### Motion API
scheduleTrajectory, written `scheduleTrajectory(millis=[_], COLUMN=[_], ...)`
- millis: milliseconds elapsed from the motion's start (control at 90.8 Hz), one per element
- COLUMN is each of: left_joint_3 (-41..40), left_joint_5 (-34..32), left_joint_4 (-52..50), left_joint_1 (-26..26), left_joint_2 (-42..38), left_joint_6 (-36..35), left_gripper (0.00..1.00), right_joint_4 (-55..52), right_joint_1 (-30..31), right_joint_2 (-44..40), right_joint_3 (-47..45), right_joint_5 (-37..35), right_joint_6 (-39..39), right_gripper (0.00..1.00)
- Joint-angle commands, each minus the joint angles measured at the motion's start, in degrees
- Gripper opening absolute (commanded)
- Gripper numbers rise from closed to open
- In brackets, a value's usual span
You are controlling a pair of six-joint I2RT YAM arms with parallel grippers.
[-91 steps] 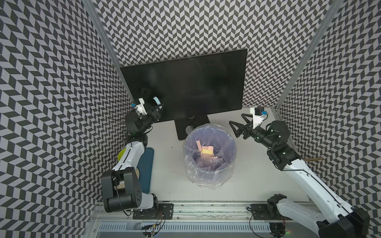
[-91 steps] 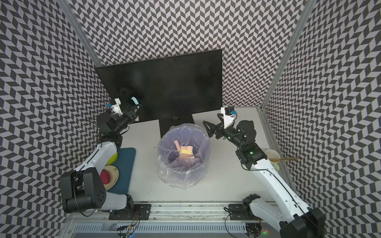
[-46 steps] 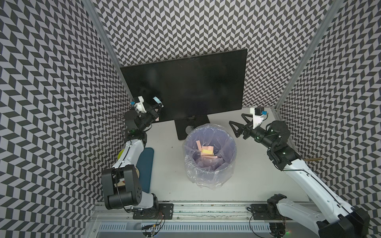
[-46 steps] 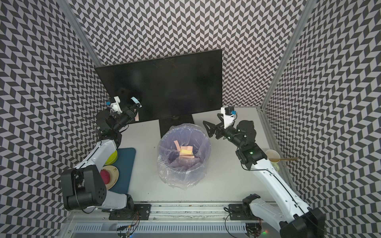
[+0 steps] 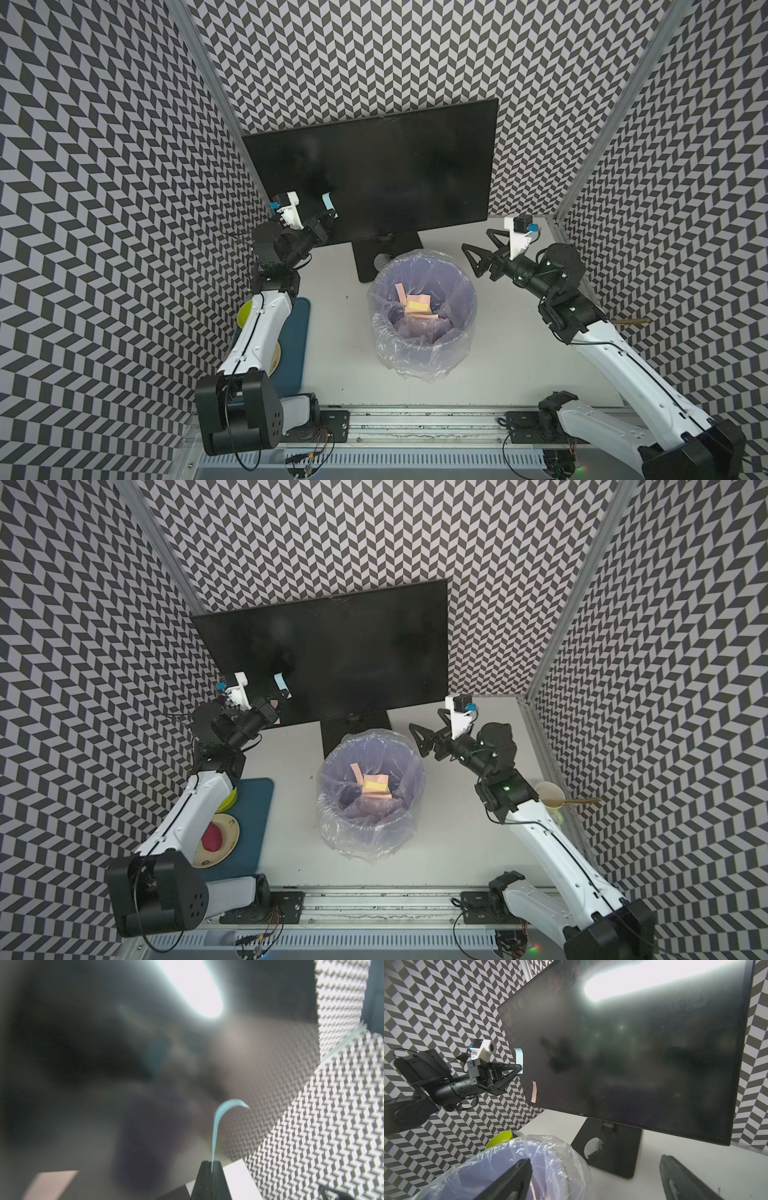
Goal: Remove the sticky note from the monitor
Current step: Tear off the sticky note from the monitor, then place the sticky note in the trash bin.
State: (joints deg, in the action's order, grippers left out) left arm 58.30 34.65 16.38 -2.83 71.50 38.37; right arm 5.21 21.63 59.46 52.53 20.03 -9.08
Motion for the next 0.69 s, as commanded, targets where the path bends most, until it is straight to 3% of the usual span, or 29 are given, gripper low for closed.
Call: scheduleTrajectory(millis=[0,209,364,474,683], left_joint_3=[3.36,9.13,7.38,7.33,9.62], left_joint_5=[-4.2,-12.88,-18.58,-23.41,-26.09], left_joint_4=[-9.29,-25.11,-28.38,-31.52,-37.49], left_joint_1=[4.02,19.91,32.27,38.94,45.02], left_joint_2=[-3.47,-6.81,-10.48,-10.65,-6.57], left_joint_6=[-10.19,-29.25,-39.74,-44.65,-47.55], left_gripper=[0.0,0.0,0.0,0.01,0.2], right_joint_4=[3.04,2.99,2.91,2.91,2.92], right_joint_1=[0.2,0.25,0.18,0.23,0.22], right_joint_2=[-0.4,-0.49,-0.31,-0.25,0.13], right_joint_3=[0.03,0.2,0.37,0.59,0.89], right_joint_5=[0.85,0.71,1.04,1.14,1.68], right_joint_6=[-0.42,-0.45,-0.4,-0.41,-0.32], right_gripper=[0.99,0.99,0.99,0.99,0.99])
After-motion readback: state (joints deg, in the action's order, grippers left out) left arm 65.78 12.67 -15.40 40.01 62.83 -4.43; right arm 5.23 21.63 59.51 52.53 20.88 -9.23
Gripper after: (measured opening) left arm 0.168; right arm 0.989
